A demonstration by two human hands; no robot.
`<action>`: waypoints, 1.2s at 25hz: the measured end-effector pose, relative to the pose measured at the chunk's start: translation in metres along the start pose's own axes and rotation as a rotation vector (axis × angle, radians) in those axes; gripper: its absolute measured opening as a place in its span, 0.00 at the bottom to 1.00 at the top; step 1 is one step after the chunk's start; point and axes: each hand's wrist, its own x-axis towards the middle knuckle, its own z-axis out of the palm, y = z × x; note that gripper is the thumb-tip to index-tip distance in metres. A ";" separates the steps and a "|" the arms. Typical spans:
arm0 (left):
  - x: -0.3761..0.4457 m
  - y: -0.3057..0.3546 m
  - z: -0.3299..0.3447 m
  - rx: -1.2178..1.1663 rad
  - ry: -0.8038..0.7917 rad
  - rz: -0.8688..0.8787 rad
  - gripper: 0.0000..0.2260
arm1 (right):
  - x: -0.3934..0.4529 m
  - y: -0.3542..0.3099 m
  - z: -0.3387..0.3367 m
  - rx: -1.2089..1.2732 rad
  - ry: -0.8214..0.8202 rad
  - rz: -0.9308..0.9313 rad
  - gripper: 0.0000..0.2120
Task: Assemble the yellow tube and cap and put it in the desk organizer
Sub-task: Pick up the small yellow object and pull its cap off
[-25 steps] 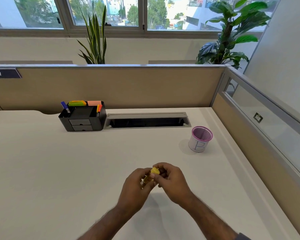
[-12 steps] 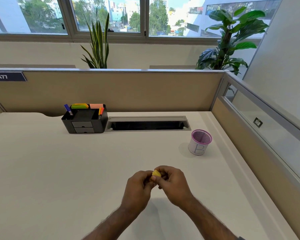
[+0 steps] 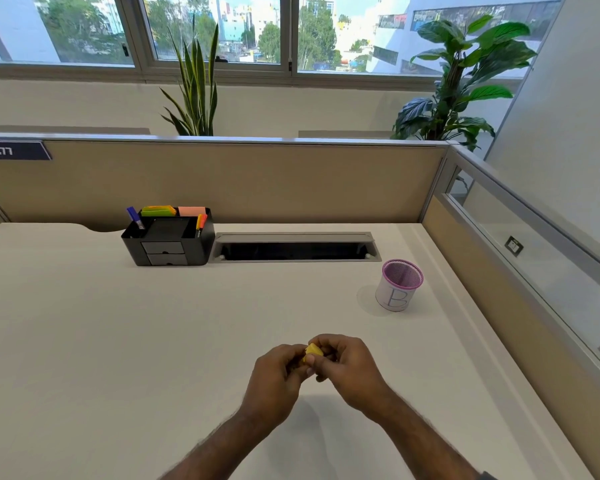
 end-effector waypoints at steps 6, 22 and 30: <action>0.000 -0.002 0.005 0.020 0.087 -0.039 0.11 | 0.003 0.007 0.012 -0.122 0.134 0.006 0.06; -0.003 -0.019 -0.002 -0.120 0.122 -0.198 0.10 | 0.003 0.021 -0.005 0.390 0.135 0.203 0.11; -0.007 -0.029 -0.005 -0.112 0.131 -0.257 0.11 | 0.003 0.057 0.003 0.161 0.167 0.247 0.09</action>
